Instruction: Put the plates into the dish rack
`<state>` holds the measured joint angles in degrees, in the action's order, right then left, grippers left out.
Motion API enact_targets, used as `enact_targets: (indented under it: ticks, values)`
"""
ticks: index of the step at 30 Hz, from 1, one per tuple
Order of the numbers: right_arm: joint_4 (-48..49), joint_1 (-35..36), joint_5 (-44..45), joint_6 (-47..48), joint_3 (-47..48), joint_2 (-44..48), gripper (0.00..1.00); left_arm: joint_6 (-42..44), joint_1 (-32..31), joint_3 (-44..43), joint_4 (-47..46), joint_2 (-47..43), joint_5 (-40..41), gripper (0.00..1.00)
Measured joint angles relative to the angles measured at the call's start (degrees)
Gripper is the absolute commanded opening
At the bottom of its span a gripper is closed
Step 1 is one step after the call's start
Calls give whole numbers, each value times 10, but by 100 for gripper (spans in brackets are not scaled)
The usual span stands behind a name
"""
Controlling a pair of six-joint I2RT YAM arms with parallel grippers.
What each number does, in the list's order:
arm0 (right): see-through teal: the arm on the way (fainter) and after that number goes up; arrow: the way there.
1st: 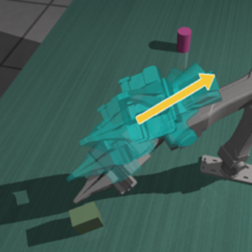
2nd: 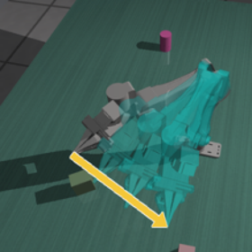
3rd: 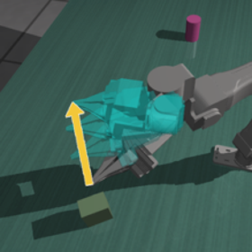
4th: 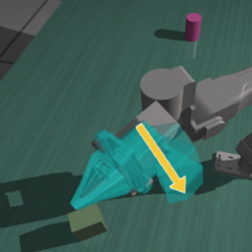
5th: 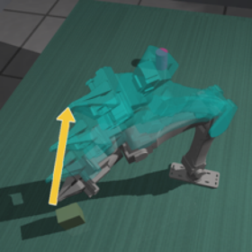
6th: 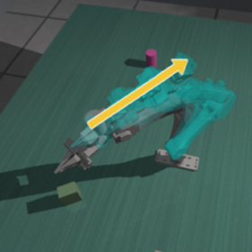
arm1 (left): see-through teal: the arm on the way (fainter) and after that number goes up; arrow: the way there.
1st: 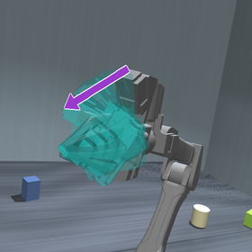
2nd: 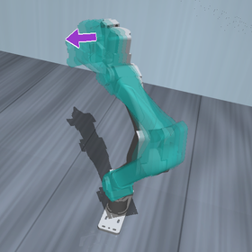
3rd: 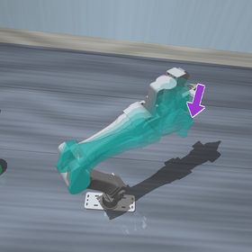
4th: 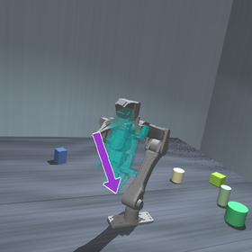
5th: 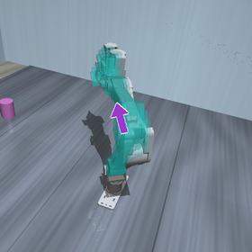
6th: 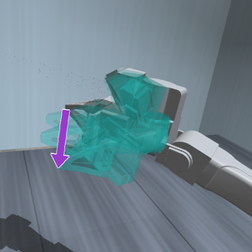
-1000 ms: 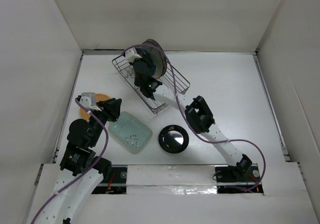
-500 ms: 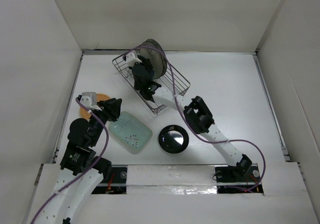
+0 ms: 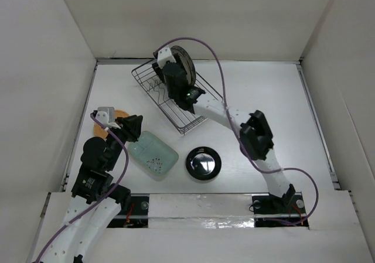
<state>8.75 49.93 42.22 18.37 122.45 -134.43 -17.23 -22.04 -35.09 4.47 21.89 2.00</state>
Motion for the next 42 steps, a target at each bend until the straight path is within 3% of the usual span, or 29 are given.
enact_targets:
  ticks: [2, 4, 5, 11, 15, 18, 19, 22, 24, 29, 38, 42]
  values:
    - [-14, 0, -46, -36, -62, 82, 43, 0, 5, 0, 0, 4, -3, 15]
    - [-17, 0, -97, -72, -146, 181, 6, 0, 10, 0, 0, 6, -5, 9]
    - [-12, 0, -131, -93, -195, 231, 0, 0, 12, 0, 0, 6, -5, 2]
    - [3, -18, -313, -228, -460, 469, 0, 0, 15, 0, -1, 13, -6, 0]
    - [-7, -15, -382, -294, -595, 502, 1, 0, 15, 0, -2, 19, -5, 0]
    - [-24, 15, -414, -331, -650, 477, 18, 0, 15, 0, -2, 24, -4, 0]
    - [-27, 25, -422, -342, -659, 467, 28, 0, 15, 0, -1, 25, -3, 0]
    - [-23, 49, -447, -369, -664, 436, 45, 0, 15, 0, -1, 25, 0, 6]
    - [-9, 57, -452, -384, -664, 422, 50, 0, 15, 0, -1, 25, 1, 13]
    - [24, 62, -445, -417, -674, 393, 52, 0, 15, 0, -1, 26, 3, 20]
    - [54, 87, -393, -455, -709, 320, 53, 0, 15, 0, -1, 26, 2, 20]
    - [59, 117, -363, -459, -697, 301, 45, 0, 15, 0, -1, 26, -1, 20]
